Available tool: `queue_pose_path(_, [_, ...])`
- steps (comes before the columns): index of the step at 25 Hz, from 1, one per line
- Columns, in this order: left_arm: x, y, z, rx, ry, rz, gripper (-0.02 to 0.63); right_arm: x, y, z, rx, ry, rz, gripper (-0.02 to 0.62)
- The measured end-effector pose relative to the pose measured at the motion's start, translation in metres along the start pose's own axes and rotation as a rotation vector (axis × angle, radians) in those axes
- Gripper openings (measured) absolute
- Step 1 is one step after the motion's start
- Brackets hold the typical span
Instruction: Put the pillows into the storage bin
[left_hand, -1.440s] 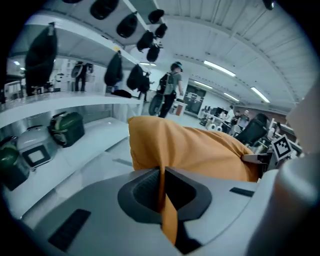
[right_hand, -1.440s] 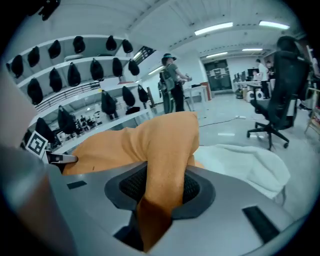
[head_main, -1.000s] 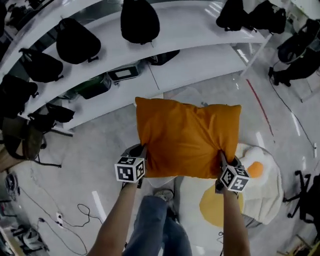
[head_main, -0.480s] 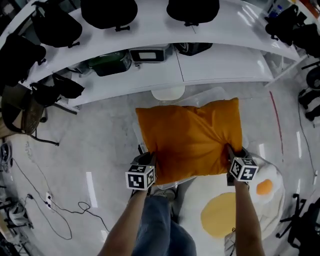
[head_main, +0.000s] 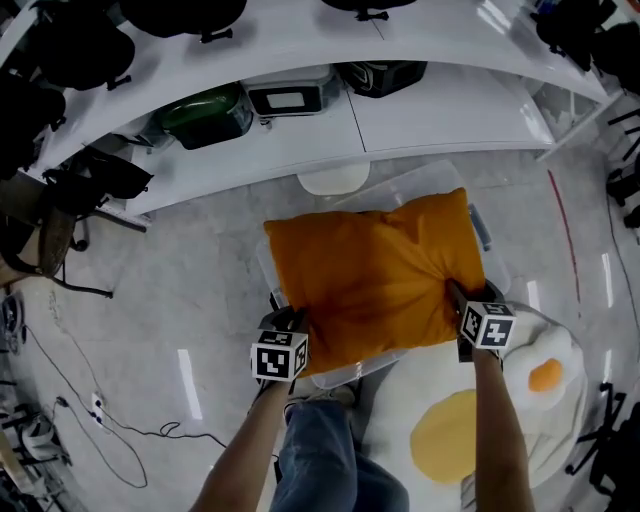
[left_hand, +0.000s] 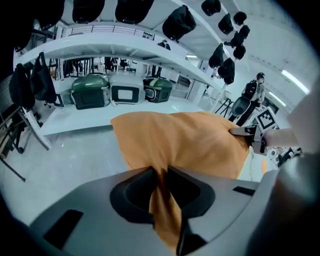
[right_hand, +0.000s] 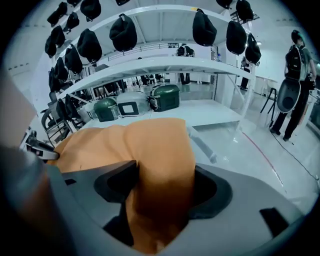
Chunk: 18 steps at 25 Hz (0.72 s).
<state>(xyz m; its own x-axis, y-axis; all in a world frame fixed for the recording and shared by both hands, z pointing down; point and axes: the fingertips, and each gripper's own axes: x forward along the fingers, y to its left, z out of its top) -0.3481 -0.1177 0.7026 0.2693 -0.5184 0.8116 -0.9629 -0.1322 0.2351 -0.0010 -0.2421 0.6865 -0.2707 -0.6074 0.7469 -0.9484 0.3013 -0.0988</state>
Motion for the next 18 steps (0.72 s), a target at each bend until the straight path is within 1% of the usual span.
queue_pose_path(1, [0.003, 0.002, -0.006, -0.006, 0.020, 0.012, 0.089, 0.001, -0.002, -0.004, 0.001, 0.002, -0.009, 0.324])
queue_pose_path(3, [0.004, 0.007, -0.013, -0.023, 0.046, 0.030, 0.140, 0.000, -0.003, -0.005, -0.004, -0.010, -0.022, 0.347])
queue_pose_path(5, [0.001, 0.007, -0.013, -0.021, 0.054, 0.030, 0.170, -0.005, -0.004, -0.001, -0.002, -0.033, -0.040, 0.382])
queue_pose_path(6, [-0.002, 0.006, -0.011, -0.013, 0.052, 0.027, 0.205, -0.011, -0.006, 0.002, 0.001, -0.052, -0.050, 0.399])
queue_pose_path(7, [-0.006, 0.003, -0.007, -0.005, 0.042, 0.023, 0.222, -0.017, -0.007, 0.006, 0.006, -0.072, -0.056, 0.399])
queue_pose_path(10, [-0.022, -0.008, 0.016, 0.020, -0.017, 0.016, 0.222, -0.039, -0.004, 0.020, 0.033, -0.119, -0.048, 0.403])
queue_pose_path(12, [-0.031, -0.022, 0.034, 0.057, -0.040, -0.003, 0.222, -0.056, -0.004, 0.025, 0.054, -0.139, -0.047, 0.403])
queue_pose_path(15, [-0.043, -0.053, 0.062, 0.120, -0.066, -0.044, 0.226, -0.088, -0.011, 0.027, 0.116, -0.173, -0.060, 0.402])
queue_pose_path(18, [-0.052, -0.096, 0.095, 0.193, -0.095, -0.101, 0.225, -0.126, -0.026, 0.027, 0.190, -0.210, -0.090, 0.402])
